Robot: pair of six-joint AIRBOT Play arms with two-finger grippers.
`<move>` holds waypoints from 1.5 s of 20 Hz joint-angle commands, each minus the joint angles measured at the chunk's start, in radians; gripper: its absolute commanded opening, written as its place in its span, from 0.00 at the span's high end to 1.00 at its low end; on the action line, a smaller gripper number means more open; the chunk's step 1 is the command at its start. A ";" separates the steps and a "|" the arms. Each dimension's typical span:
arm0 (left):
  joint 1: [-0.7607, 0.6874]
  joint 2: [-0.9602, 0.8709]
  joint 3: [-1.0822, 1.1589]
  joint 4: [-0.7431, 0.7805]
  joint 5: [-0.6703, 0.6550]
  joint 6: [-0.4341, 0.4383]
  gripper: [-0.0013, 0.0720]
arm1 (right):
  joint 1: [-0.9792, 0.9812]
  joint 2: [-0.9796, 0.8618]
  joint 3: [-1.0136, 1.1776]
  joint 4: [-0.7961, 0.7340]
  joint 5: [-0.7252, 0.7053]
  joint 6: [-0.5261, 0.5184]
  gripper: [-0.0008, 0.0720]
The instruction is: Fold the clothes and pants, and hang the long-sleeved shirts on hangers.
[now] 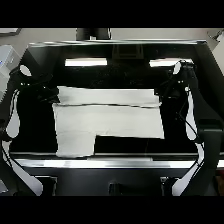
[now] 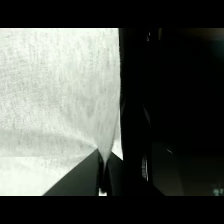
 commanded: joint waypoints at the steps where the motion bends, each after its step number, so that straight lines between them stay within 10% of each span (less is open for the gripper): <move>1: -0.002 -0.022 -0.008 0.018 -0.007 0.000 0.96 | 0.000 -0.025 -0.013 -0.008 0.011 0.000 0.95; 3: -0.002 -0.032 -0.008 0.018 -0.006 0.000 0.96 | 0.000 -0.034 -0.013 0.002 0.004 -0.001 0.94; 5: -0.002 -0.035 -0.008 0.018 0.008 0.000 0.88 | 0.000 -0.038 -0.013 0.001 0.002 -0.001 0.64; 9: 0.022 -0.015 0.052 0.020 0.003 -0.027 0.23 | -0.016 -0.018 -0.013 -0.011 0.008 -0.041 0.39; 18: 0.276 0.453 -0.403 -0.045 0.048 0.075 0.25 | -0.424 0.192 -0.138 0.565 0.079 -0.344 0.39; 24: 0.494 0.829 -1.183 -0.319 0.170 0.333 0.25 | -0.491 0.314 -0.415 0.666 0.032 -0.379 0.39; 30: 0.521 0.903 -1.468 -0.384 0.262 0.473 0.25 | -0.483 0.353 -0.426 0.691 0.043 -0.370 0.39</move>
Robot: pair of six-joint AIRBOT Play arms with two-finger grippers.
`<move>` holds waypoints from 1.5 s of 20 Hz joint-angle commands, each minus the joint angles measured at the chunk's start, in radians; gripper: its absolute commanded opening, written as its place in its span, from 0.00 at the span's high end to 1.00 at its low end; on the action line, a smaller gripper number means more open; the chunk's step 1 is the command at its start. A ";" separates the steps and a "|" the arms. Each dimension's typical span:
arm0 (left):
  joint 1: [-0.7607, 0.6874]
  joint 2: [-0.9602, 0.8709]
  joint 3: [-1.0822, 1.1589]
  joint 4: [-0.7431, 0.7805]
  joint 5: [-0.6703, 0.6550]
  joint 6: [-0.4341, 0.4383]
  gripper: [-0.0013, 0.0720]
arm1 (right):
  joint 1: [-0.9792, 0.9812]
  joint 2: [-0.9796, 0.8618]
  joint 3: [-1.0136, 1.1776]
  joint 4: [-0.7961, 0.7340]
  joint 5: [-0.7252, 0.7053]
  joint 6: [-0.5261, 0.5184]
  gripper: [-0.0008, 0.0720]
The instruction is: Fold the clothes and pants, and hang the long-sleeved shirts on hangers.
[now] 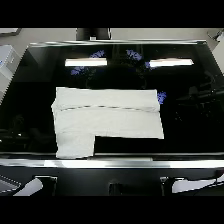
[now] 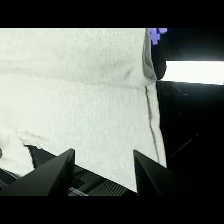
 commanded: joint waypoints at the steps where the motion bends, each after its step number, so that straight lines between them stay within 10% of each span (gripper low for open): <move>1: 0.013 0.037 -0.153 -0.047 0.073 0.106 0.25 | -0.002 0.030 -0.015 0.025 0.004 0.004 0.39; 14: -0.163 0.009 -0.166 -0.059 0.274 0.164 0.27 | -0.002 0.055 -0.015 0.024 0.018 0.016 0.39; 18: -0.172 0.004 -0.166 -0.080 0.256 0.162 0.96 | -0.002 0.055 -0.015 0.007 0.023 0.015 0.40; 30: -0.171 0.004 -0.166 -0.103 0.230 0.161 0.96 | -0.003 0.069 -0.493 -0.138 -0.067 -0.080 0.33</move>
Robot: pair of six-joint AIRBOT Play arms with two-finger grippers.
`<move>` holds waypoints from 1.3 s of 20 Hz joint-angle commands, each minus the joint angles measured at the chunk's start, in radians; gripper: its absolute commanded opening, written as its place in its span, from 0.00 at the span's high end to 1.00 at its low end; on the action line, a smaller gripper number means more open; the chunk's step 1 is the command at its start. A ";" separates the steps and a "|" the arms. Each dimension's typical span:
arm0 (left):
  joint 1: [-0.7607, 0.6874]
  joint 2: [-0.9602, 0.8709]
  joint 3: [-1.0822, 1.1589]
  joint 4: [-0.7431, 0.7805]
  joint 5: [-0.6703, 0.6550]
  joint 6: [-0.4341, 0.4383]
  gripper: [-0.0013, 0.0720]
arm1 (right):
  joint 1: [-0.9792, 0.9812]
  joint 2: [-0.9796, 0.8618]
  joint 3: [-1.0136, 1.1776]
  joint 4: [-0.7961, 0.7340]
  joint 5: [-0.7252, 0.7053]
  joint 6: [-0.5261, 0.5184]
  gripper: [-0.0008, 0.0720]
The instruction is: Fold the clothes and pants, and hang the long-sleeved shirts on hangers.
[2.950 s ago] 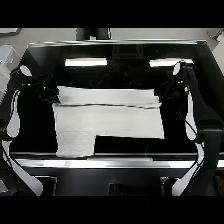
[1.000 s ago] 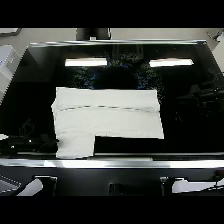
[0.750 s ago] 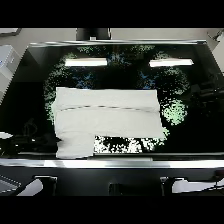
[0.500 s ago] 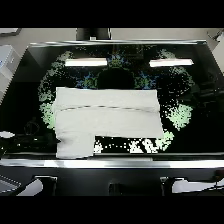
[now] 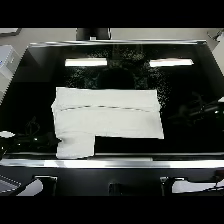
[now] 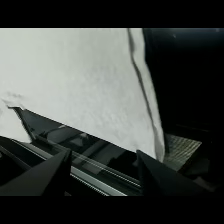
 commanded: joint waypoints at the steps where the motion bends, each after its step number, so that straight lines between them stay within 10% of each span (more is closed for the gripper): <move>1: 0.000 -0.001 0.000 -0.002 -0.009 -0.002 0.96 | 0.000 0.004 -0.169 -0.051 -0.072 -0.053 0.33; 26: 0.000 -0.001 0.000 -0.002 -0.018 -0.038 0.96 | 0.000 0.004 -0.369 0.037 -0.254 -0.184 0.43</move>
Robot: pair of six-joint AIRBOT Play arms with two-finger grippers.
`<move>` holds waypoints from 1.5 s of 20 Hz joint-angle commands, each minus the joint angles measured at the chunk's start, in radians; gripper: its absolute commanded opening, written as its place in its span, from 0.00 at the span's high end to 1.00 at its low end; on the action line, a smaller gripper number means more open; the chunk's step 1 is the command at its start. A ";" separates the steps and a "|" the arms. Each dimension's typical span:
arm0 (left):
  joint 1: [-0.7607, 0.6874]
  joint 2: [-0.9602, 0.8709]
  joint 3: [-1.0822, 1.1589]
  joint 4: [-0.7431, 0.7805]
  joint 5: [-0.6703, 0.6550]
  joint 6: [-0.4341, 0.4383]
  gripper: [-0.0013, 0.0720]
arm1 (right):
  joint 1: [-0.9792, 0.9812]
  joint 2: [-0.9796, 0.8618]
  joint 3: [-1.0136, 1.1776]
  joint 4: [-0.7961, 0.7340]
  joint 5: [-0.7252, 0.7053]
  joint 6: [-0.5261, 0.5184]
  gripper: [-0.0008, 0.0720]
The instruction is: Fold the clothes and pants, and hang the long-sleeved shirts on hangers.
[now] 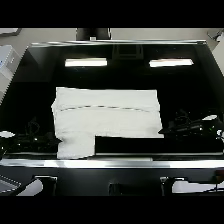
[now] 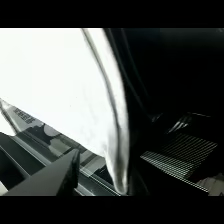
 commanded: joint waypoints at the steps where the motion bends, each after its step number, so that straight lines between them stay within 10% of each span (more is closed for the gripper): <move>1: 0.000 -0.001 0.000 0.000 0.000 -0.003 0.96 | 0.001 -0.001 -0.028 0.032 -0.051 -0.026 0.48; 7: 0.000 -0.001 0.007 0.000 0.000 -0.011 0.96 | 0.001 0.025 -0.028 0.043 -0.056 -0.046 0.95; 14: -0.015 -0.001 0.193 -0.055 -0.008 -0.043 0.96 | 0.051 0.214 0.000 0.207 -0.088 -0.063 0.95; 23: -0.102 -0.212 0.619 -0.057 0.020 -0.090 0.96 | 0.387 0.248 0.354 -0.139 -0.401 0.359 0.95; 30: -0.164 -0.473 0.977 -0.070 0.016 -0.156 0.96 | 0.386 0.110 0.494 -0.164 -0.449 0.409 0.95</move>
